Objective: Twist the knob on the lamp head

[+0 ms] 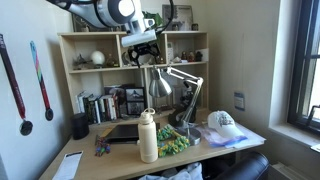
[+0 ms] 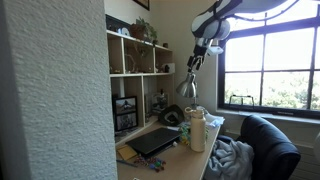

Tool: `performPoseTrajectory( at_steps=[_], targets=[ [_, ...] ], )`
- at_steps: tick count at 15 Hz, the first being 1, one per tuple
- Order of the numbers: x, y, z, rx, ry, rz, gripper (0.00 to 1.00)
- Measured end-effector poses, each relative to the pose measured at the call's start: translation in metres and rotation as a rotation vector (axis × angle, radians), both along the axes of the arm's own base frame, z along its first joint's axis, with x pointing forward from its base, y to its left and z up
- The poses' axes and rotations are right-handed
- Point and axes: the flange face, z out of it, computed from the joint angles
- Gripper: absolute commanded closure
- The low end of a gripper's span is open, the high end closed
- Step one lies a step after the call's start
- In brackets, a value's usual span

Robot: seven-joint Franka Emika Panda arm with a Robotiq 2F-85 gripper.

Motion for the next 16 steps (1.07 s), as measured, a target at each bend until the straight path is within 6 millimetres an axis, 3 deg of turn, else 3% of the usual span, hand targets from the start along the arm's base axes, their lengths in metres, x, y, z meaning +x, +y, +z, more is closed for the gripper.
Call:
performPoseTrajectory(
  at_steps=[11,12,16],
  targets=[
    [0.021,-0.015,-0.008,0.069,0.000,-0.044,0.02],
    [0.022,-0.015,-0.008,0.073,-0.001,-0.045,0.18],
    [0.027,-0.014,-0.010,0.084,0.000,-0.046,0.47]
  ],
)
